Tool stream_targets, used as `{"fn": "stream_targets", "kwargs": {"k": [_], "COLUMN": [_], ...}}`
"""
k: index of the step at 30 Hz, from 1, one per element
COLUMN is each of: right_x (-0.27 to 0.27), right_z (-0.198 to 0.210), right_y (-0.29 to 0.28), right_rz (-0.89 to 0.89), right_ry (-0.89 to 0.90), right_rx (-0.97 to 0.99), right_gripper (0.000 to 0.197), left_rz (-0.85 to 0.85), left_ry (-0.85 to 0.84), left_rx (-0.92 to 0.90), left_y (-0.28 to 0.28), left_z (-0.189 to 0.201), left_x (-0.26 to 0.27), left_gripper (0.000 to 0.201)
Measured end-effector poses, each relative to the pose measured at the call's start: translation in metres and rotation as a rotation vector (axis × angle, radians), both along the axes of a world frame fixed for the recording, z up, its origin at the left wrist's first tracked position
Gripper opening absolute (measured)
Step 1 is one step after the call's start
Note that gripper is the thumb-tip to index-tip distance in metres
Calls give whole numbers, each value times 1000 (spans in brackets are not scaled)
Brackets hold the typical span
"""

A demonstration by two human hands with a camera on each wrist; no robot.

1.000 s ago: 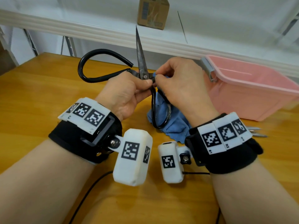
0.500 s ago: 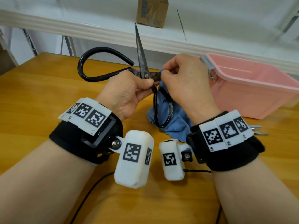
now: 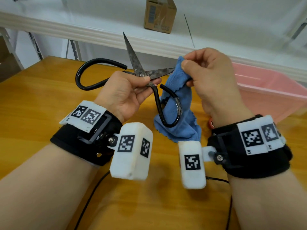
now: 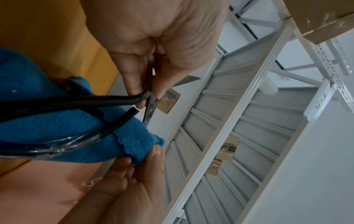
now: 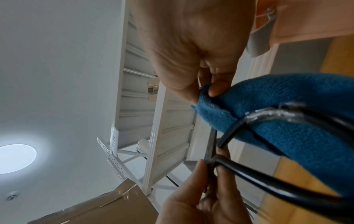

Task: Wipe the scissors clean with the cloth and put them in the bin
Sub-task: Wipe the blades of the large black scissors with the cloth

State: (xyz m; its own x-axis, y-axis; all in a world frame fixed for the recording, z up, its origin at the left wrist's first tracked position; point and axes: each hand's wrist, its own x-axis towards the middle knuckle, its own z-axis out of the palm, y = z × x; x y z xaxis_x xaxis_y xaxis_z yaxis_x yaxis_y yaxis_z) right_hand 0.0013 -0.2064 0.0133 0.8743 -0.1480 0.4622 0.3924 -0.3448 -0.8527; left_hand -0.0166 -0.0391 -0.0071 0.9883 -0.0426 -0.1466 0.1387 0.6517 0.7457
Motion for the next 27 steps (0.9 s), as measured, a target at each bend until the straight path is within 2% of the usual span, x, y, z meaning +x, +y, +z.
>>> {"fn": "stream_targets", "kwargs": {"k": [4, 9, 15, 19, 27], "right_x": [1, -4, -13, -17, -13], "right_z": [0, 1, -4, -7, -15], "right_y": [-5, -7, 15, 25, 23], "right_rz": [-40, -122, -102, -59, -141], "right_ry": [-11, 5, -96, -138, -140], "right_rx": [-3, -135, -473, -648, -509], "right_gripper": [16, 21, 11, 19, 15], "left_rz": [-16, -6, -49, -30, -65], "left_ry": [23, 33, -37, -66, -69], "left_rx": [-28, -53, 0, 33, 60], "left_y": [4, 4, -3, -3, -12], "left_z": [1, 1, -3, -5, -11], "left_x": [2, 1, 2, 2, 1], "left_gripper": [18, 15, 25, 36, 35]}}
